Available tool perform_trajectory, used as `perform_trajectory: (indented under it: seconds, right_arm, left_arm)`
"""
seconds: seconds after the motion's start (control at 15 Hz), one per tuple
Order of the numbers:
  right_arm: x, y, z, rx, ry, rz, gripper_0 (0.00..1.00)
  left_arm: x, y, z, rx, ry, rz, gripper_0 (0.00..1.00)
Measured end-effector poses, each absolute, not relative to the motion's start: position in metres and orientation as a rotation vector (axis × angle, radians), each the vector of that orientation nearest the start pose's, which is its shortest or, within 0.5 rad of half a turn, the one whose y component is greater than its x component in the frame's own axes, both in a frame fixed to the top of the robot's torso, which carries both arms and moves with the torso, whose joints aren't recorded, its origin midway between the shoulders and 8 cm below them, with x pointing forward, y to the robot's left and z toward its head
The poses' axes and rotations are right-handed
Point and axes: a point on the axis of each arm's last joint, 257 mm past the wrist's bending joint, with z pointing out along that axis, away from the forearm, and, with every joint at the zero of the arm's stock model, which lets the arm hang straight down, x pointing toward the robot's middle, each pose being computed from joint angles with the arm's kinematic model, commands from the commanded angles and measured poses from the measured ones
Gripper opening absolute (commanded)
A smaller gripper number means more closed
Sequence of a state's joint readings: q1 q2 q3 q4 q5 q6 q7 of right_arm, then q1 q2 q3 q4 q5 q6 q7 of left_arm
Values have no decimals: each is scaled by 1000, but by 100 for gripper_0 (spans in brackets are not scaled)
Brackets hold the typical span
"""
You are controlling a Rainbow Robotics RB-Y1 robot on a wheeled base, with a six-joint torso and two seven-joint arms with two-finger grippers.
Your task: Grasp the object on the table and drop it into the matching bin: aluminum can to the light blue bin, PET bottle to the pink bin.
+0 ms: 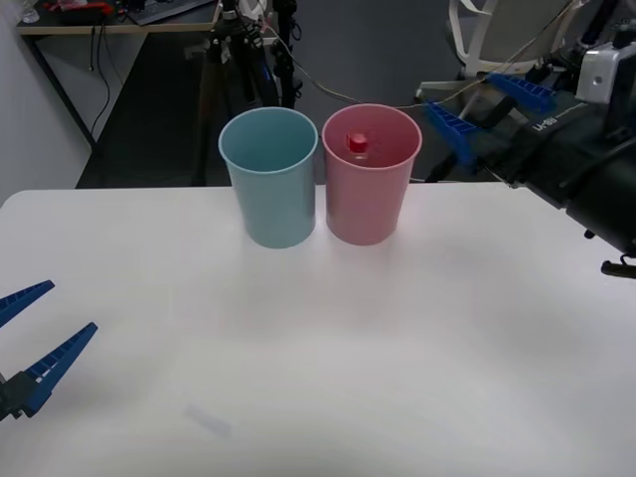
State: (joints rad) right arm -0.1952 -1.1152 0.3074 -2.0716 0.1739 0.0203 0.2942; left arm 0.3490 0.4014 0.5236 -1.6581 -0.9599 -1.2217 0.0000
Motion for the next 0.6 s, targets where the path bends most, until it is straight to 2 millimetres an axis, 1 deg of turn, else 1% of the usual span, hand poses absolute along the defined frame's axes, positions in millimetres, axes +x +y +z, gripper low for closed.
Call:
perform_trajectory:
  seconds: [0.2,0.4,0.6]
  right_arm:
    - [476,-195,-12,-463,1421,546,100]
    - [455,-206,-31,-472,1455,607,100]
    - [438,-215,-52,-522,1448,610,100]
  left_arm:
    - [342,330,-169,465,1441,-567,100]
    - [342,330,-169,465,1441,-567,100]
    - [342,330,-169,465,1441,-567,100]
